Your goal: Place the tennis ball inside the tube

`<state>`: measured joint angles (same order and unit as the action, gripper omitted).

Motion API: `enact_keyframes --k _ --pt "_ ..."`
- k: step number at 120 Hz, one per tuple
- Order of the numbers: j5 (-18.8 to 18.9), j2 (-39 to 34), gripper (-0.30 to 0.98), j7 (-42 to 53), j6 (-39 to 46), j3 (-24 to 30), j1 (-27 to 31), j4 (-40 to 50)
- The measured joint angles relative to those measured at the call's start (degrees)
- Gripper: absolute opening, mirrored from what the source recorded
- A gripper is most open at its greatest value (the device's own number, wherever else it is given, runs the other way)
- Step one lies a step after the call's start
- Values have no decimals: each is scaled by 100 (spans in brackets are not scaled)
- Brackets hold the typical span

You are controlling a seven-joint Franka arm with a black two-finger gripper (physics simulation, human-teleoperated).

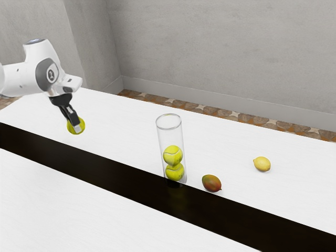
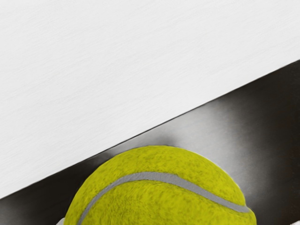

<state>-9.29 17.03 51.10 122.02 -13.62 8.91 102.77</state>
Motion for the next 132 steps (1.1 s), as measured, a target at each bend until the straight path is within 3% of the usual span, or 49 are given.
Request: enact_keyframes --k 58,92,132 --pt "-11 -1170 33 -83 -840 -8 -1182 190" --pt "-13 -1096 33 -119 -967 20 -1727 -156" --pt "-14 -768 34 -258 -1158 506 -2025 -879"
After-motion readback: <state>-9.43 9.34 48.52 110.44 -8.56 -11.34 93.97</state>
